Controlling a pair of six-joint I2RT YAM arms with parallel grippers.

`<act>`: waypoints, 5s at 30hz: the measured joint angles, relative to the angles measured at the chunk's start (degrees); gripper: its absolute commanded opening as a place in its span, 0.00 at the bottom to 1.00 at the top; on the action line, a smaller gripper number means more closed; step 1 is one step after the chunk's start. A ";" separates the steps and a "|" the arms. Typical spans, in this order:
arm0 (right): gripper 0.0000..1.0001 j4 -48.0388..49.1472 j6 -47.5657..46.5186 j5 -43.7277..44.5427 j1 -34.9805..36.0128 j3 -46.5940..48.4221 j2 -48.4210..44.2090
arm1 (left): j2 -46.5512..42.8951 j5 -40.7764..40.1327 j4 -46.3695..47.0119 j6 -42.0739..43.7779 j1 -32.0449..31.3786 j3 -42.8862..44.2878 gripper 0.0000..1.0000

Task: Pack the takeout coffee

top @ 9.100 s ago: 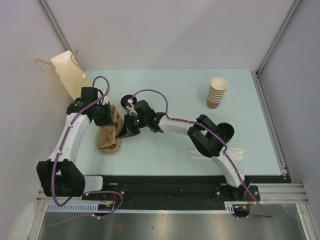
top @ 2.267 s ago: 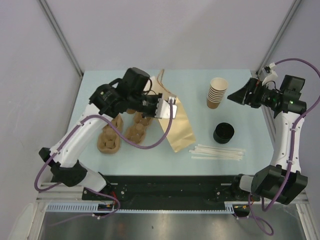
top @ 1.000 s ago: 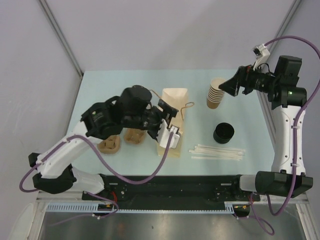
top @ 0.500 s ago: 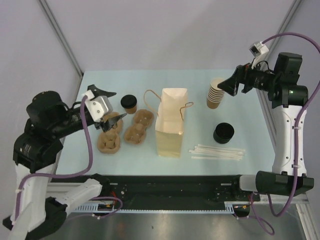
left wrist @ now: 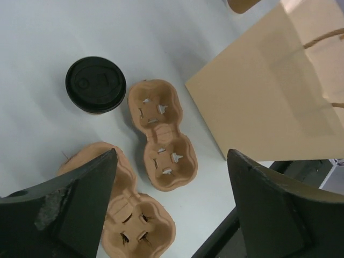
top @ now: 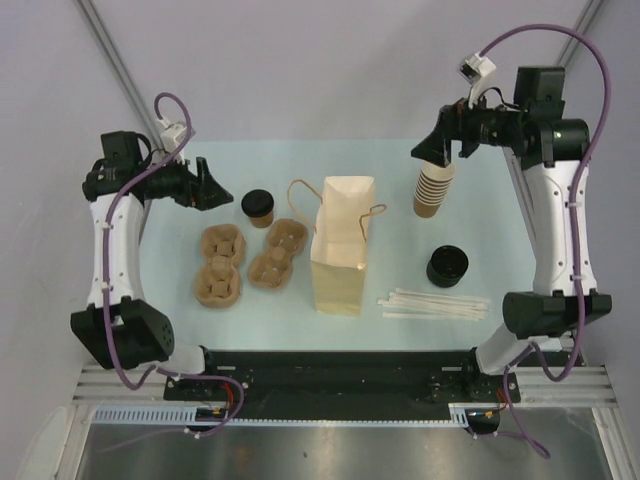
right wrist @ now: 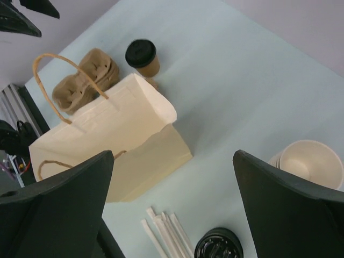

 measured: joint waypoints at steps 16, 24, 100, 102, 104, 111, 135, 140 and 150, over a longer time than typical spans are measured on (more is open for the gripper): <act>0.98 -15.61 -10.58 12.00 17.88 21.18 22.64 | 3.23 4.98 0.46 20.31 -3.65 -2.75 0.99; 0.82 -16.04 -17.55 12.39 19.04 18.18 25.92 | 4.61 3.39 3.96 22.03 -8.44 -4.72 0.97; 0.00 -16.96 -42.40 16.72 20.98 4.55 20.94 | 48.78 -28.30 -8.96 62.18 -30.56 24.48 0.34; 0.00 -16.96 -42.40 16.72 21.00 4.55 20.94 | 48.94 -28.39 -9.38 62.25 -30.56 24.74 0.29; 0.00 -16.96 -42.40 16.72 21.00 4.55 20.94 | 49.05 -28.44 -9.81 62.40 -30.56 24.96 0.26; 0.00 -16.96 -42.40 16.70 20.98 4.55 20.94 | 49.24 -28.52 -11.45 62.62 -30.56 25.44 0.24; 0.00 -16.98 -42.95 14.93 19.19 4.35 20.94 | 49.81 -27.98 -13.25 58.82 -30.53 27.28 0.00; 0.00 -16.96 -43.50 14.21 18.34 2.73 20.61 | 49.75 -26.01 -16.35 56.33 -30.45 31.65 0.00; 0.00 -16.83 -44.11 12.79 17.94 0.26 18.99 | 46.75 -23.15 -19.06 49.72 -28.37 35.21 0.00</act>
